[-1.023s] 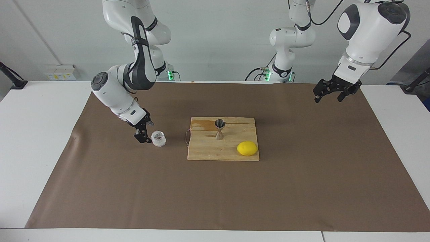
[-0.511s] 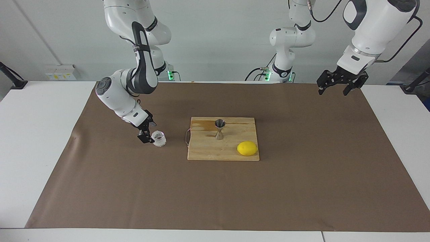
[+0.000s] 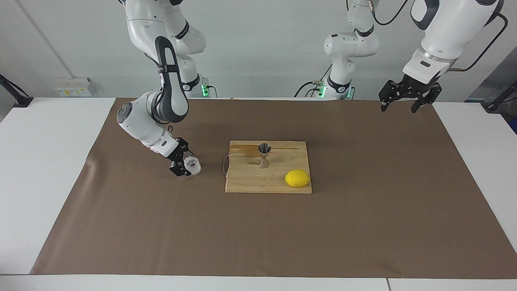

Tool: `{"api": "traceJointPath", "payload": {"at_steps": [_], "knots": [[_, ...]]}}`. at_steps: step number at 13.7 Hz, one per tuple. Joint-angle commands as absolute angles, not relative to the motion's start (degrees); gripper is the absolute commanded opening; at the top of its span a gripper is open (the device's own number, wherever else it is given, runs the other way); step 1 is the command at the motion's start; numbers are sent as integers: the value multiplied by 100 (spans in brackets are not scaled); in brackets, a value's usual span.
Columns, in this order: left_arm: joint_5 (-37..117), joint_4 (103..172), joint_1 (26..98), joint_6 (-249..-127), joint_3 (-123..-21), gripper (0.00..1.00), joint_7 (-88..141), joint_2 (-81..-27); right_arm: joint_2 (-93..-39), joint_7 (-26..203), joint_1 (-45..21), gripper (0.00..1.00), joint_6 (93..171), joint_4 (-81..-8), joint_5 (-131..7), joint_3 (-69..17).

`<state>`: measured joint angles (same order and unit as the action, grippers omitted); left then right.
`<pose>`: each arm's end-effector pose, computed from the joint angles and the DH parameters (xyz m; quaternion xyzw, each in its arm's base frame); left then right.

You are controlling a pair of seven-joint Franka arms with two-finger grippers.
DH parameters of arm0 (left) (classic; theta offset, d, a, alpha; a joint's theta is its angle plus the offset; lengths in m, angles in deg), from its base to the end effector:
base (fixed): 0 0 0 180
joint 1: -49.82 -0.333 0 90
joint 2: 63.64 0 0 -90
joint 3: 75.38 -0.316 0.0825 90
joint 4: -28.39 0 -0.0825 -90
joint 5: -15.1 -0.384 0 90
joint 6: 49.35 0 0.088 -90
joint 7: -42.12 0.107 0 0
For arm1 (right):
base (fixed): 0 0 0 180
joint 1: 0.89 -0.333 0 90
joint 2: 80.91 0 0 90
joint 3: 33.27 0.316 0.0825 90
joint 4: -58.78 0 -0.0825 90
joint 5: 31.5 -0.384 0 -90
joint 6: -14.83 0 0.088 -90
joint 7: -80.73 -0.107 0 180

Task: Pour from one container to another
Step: 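Close the right gripper around the small white cup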

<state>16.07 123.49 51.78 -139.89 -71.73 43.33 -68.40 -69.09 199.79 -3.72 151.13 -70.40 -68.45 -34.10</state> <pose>0.5260 -0.0549 0.6282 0.9982 -0.0593 0.0014 0.0059 0.5313 0.0247 0.2663 -0.6734 -0.7084 -0.1572 0.1414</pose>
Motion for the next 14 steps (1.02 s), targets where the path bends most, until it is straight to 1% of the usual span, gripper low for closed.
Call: {"api": "traceJointPath", "payload": {"at_steps": [1,6,7,9,11,12,14], "knots": [[1677,12156,5210,-13716,-7204,100,4326,-6873,-6922,20150,-344,100,15238,-7103,-7026,-3380],[1668,12287,5184,-13557,-7186,100,4336,-6952,-6931,20141,-361,100,15212,-7095,-7026,-3380],[1668,12288,5192,-13558,-7186,100,4335,-6961,-6922,20141,-361,96,15194,-7095,-7026,-3380],[1660,12288,5166,-13558,-7186,100,4335,-6961,-6922,20141,-361,75,15194,-7086,-7026,-3380],[1660,12288,5140,-13558,-7195,100,4335,-6961,-6922,20141,-361,59,15194,-7086,-7053,-3380],[1660,12288,5140,-13558,-7195,100,4344,-6961,-6922,20141,-370,53,15194,-7086,-7149,-3380],[1660,12288,5148,-13558,-7186,100,4335,-6961,-6922,20141,-396,52,15203,-7077,-7176,-3380]]}}
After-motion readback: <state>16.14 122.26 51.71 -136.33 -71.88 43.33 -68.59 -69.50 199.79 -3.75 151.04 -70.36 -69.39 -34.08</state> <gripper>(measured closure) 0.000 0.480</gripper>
